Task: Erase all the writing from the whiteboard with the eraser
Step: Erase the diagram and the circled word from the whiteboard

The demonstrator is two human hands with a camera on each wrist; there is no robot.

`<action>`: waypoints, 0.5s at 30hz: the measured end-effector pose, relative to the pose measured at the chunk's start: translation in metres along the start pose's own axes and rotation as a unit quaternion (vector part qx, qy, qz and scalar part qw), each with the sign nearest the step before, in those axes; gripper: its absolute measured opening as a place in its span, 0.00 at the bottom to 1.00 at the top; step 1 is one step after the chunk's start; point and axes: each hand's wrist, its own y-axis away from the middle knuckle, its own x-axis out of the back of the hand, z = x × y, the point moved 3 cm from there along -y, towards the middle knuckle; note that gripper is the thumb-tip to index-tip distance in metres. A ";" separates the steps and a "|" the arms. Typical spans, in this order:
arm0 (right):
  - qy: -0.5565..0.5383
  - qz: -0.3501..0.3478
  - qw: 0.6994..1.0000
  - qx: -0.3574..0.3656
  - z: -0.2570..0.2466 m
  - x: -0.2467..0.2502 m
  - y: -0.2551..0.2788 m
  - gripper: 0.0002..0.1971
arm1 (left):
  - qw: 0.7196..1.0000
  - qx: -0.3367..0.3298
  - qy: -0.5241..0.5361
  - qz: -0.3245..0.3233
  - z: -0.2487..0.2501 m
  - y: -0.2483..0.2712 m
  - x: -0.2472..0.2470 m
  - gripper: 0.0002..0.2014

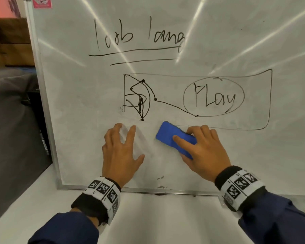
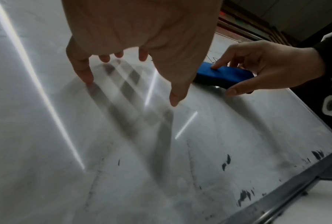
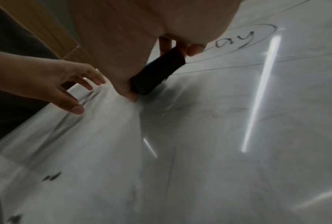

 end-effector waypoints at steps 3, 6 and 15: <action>-0.001 -0.010 1.000 -0.027 0.006 -0.001 0.002 0.27 | 1.000 0.004 0.010 0.017 0.003 -0.001 -0.002 0.47; -0.019 -0.029 0.999 -0.014 -0.016 -0.008 0.000 0.25 | 0.999 0.028 0.020 0.016 0.008 -0.005 -0.003 0.47; -0.067 -0.073 0.979 -0.179 -0.047 -0.009 -0.006 0.26 | 0.999 0.050 0.003 0.010 0.016 -0.001 -0.012 0.45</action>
